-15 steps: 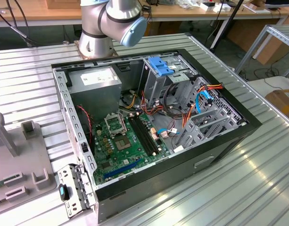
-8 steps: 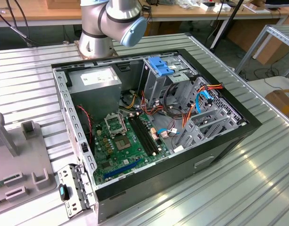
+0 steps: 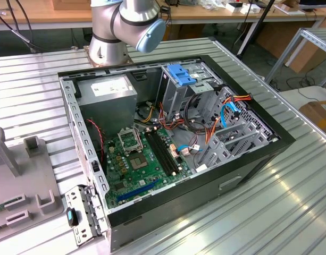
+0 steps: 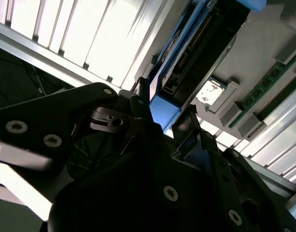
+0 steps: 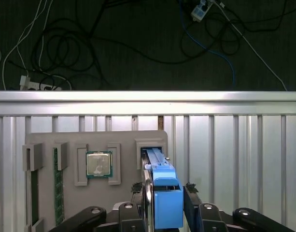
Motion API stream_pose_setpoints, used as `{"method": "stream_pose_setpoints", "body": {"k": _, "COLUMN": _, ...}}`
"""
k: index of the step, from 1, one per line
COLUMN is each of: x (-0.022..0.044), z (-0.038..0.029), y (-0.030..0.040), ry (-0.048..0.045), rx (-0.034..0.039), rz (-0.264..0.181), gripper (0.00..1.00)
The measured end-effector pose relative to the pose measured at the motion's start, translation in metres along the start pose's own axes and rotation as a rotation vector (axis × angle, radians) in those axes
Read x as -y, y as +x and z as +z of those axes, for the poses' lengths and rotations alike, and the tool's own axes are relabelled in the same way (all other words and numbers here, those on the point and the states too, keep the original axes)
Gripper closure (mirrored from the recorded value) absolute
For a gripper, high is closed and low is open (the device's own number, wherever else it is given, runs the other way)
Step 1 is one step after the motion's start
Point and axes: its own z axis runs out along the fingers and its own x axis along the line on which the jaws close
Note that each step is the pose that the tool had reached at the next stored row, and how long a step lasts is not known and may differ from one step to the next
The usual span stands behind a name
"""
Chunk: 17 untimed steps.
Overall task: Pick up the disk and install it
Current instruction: 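Pick up the disk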
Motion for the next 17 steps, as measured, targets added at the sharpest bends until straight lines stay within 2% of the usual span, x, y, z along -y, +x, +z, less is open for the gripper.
{"method": "stream_pose_setpoints", "body": {"k": 2, "x": -0.0001, "z": 0.0, "y": -0.0001, "ry": -0.0001, "rx": -0.0001, "rz": 0.0, "gripper": 0.56}}
{"method": "stream_pose_setpoints", "body": {"k": 3, "x": -0.0001, "z": 0.0, "y": -0.0001, "ry": -0.0001, "rx": 0.0, "rz": 0.0, "gripper": 0.62}}
{"method": "stream_pose_setpoints", "body": {"k": 4, "x": -0.0001, "z": 0.0, "y": -0.0001, "ry": -0.0001, "rx": 0.0, "rz": 0.0, "gripper": 0.63}}
{"method": "stream_pose_setpoints", "body": {"k": 16, "x": -0.0006, "z": 0.0, "y": -0.0006, "ry": 0.0, "rx": 0.0, "rz": 0.0, "gripper": 0.63}}
{"method": "stream_pose_setpoints", "body": {"k": 17, "x": -0.0006, "z": -0.0018, "y": -0.0007, "ry": 0.0001, "rx": 0.0001, "rz": 0.0, "gripper": 0.63}}
